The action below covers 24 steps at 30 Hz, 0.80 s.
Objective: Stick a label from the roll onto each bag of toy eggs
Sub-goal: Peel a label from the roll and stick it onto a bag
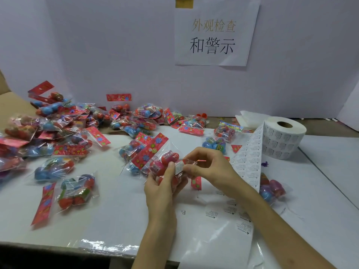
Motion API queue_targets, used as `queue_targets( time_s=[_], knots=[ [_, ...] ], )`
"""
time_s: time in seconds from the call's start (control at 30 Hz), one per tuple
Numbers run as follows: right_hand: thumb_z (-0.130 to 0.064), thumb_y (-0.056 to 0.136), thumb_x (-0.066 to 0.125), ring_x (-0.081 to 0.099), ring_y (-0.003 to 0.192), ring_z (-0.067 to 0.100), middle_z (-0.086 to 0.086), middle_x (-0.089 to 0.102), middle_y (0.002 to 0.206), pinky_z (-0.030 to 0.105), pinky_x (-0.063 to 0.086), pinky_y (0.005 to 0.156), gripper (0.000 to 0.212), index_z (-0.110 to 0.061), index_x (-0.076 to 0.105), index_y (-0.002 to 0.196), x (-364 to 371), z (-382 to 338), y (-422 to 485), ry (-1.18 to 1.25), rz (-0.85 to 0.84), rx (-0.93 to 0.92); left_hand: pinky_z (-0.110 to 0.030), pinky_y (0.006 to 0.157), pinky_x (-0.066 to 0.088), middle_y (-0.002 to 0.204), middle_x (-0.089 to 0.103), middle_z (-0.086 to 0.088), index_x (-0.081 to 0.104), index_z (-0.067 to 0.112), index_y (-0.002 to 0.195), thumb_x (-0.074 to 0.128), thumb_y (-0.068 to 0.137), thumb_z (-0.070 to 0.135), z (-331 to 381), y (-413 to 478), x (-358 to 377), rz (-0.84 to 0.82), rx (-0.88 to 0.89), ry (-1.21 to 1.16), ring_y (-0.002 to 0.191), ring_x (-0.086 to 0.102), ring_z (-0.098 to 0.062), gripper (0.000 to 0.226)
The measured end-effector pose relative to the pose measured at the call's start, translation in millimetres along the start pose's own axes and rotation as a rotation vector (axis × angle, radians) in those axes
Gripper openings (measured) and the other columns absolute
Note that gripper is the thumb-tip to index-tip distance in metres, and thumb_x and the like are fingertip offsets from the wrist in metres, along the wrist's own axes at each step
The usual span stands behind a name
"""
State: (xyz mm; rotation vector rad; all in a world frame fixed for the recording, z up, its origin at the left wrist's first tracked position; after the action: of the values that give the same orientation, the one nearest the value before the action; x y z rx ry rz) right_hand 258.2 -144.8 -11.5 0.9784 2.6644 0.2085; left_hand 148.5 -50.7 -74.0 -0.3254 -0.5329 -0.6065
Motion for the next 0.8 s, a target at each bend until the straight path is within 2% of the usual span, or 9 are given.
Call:
queue_targets(
  time_s=[0.1,0.2,0.27,0.33,0.4,0.53,0.63,0.7,0.8],
  knots=[
    [-0.014,0.083,0.081,0.072,0.075,0.018,0.002,0.073,0.086,0.03,0.058,0.071,0.013,-0.021,0.073,0.089,-1.4,-1.7,-0.5,0.042,-0.011,-0.003,-0.042,0.081,0.064,0.11,0.077,-0.016,0.067,0.011,0.124,0.071,0.095,0.021,2.9,0.7,0.9,-0.008,0.038,0.036,0.1,0.076,-0.034,0.032],
    [-0.033,0.079,0.085,0.072,0.076,0.021,-0.003,0.071,0.083,0.034,0.061,0.07,0.019,-0.03,0.072,0.093,-3.9,0.8,-0.5,0.029,0.032,0.024,-0.045,0.085,0.063,0.107,0.078,-0.013,0.069,0.014,0.12,0.076,0.09,0.02,8.9,-2.5,4.3,-0.025,0.111,0.114,0.1,0.075,-0.034,0.032],
    [-0.045,0.074,0.086,0.073,0.077,0.02,-0.004,0.071,0.081,0.032,0.061,0.07,0.03,-0.036,0.07,0.099,-4.7,2.9,-0.1,0.007,0.051,0.041,-0.039,0.076,0.064,0.1,0.079,-0.01,0.07,0.016,0.114,0.078,0.088,0.016,12.4,-3.9,5.5,-0.027,0.152,0.157,0.093,0.077,-0.029,0.027],
    [-0.042,0.077,0.085,0.073,0.077,0.018,-0.004,0.071,0.082,0.029,0.06,0.069,0.028,-0.039,0.072,0.101,-2.7,3.3,-0.1,0.02,0.025,0.045,-0.027,0.066,0.062,0.091,0.079,-0.003,0.073,0.02,0.107,0.08,0.086,0.011,17.0,-4.2,4.2,-0.009,0.194,0.187,0.083,0.078,-0.02,0.023],
    [-0.036,0.08,0.084,0.071,0.079,0.016,-0.007,0.07,0.083,0.03,0.061,0.07,0.024,-0.039,0.073,0.102,0.9,2.6,-0.8,0.022,-0.01,0.033,-0.021,0.065,0.06,0.088,0.079,0.002,0.074,0.022,0.103,0.08,0.085,0.009,22.2,-4.7,3.4,0.006,0.238,0.231,0.082,0.077,-0.014,0.023],
    [-0.037,0.077,0.085,0.07,0.082,0.02,-0.004,0.069,0.089,0.038,0.062,0.075,0.035,-0.026,0.074,0.109,-1.8,1.2,-0.4,0.05,0.014,0.029,-0.021,0.068,0.06,0.088,0.079,0.001,0.075,0.019,0.103,0.078,0.086,0.005,29.7,-0.3,11.7,-0.035,0.238,0.278,0.082,0.076,-0.013,0.023],
    [-0.034,0.074,0.083,0.072,0.084,0.022,0.003,0.071,0.095,0.031,0.06,0.074,0.04,-0.022,0.075,0.112,-9.6,-2.6,0.7,0.142,0.042,0.025,-0.017,0.063,0.056,0.085,0.079,0.001,0.074,0.014,0.107,0.078,0.085,0.003,38.9,7.5,27.7,-0.119,0.226,0.305,0.077,0.075,-0.01,0.025],
    [-0.029,0.074,0.083,0.073,0.084,0.018,0.001,0.072,0.094,0.026,0.059,0.073,0.039,-0.024,0.075,0.112,-16.8,-6.1,0.5,0.219,0.07,0.003,-0.015,0.062,0.055,0.083,0.079,0.003,0.073,0.013,0.108,0.077,0.086,0.002,46.6,12.5,41.1,-0.174,0.238,0.34,0.075,0.075,-0.007,0.025],
    [-0.024,0.077,0.08,0.074,0.083,0.019,-0.001,0.073,0.091,0.025,0.059,0.075,0.04,-0.026,0.073,0.116,-32.3,-10.0,1.0,0.273,0.134,-0.048,-0.021,0.063,0.058,0.088,0.079,-0.001,0.072,0.015,0.104,0.077,0.088,0.003,49.1,23.8,60.9,-0.257,0.204,0.38,0.08,0.076,-0.015,0.021]
  ],
)
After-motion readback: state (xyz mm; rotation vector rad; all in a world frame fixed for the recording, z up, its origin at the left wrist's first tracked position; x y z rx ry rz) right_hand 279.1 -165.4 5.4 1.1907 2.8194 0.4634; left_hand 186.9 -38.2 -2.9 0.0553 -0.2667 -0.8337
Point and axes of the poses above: each hand's wrist, its own y-axis towards the middle knuckle, its own x-axis out of the palm, z = x × y, the point moved 9 cm from there along y, towards the middle knuckle
